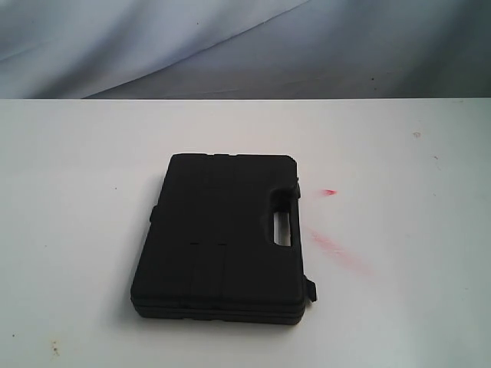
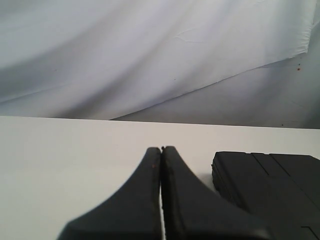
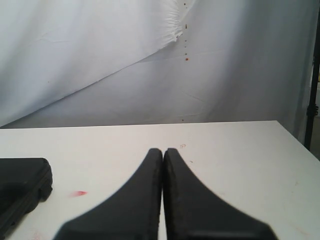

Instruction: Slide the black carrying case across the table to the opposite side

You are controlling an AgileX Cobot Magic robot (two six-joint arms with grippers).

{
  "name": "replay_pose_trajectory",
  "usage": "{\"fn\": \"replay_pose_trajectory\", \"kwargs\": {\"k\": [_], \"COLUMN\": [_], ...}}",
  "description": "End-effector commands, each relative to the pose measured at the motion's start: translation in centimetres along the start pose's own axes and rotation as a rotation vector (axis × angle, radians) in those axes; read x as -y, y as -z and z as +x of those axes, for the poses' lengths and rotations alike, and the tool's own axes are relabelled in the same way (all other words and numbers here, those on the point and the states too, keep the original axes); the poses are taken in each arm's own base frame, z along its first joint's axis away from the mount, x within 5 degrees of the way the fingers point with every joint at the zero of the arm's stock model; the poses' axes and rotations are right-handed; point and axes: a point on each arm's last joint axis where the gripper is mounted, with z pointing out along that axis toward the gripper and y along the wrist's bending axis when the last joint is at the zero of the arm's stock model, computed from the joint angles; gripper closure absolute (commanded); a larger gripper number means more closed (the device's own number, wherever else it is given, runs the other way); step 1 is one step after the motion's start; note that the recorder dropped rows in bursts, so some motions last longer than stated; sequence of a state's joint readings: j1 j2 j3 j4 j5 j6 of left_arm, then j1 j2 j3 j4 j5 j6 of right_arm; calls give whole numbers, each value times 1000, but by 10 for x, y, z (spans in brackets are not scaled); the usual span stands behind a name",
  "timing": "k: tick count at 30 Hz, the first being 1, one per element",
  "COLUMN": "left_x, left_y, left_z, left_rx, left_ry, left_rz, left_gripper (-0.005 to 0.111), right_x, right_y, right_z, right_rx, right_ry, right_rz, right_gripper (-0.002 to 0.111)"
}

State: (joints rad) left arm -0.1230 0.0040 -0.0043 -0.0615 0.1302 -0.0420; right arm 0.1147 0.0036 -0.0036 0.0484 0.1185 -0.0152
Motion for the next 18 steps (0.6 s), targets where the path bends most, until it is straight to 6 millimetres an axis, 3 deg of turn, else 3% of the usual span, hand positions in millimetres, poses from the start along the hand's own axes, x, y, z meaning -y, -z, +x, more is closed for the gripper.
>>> {"fn": "replay_pose_trajectory", "kwargs": {"k": [1,4,7,10,12,18], "left_x": [0,0,0,0,0,0], "left_y": [0,0,0,0,0,0], "left_z": [1,1,1,1,1,1], "left_rx": [-1,-1,-1,-1,-1,-1], "left_ry": [9,9,9,9,9,9], "left_rz": [-1,-1,-1,-1,-1,-1], "left_gripper": [107,107,107,107,107,107], "right_x": [0,0,1,2,2,-6], "right_y": [0,0,1,2,2,4], "right_z": [-3,-6,-13,-17,-16,-37], "right_rx": [48,80,155,202,172,29], "right_ry": [-3,-17,-240,-293,-315,-318], "right_rz": [6,6,-3,0,-6,-53], "right_gripper": [108,108,108,108,108,108]}}
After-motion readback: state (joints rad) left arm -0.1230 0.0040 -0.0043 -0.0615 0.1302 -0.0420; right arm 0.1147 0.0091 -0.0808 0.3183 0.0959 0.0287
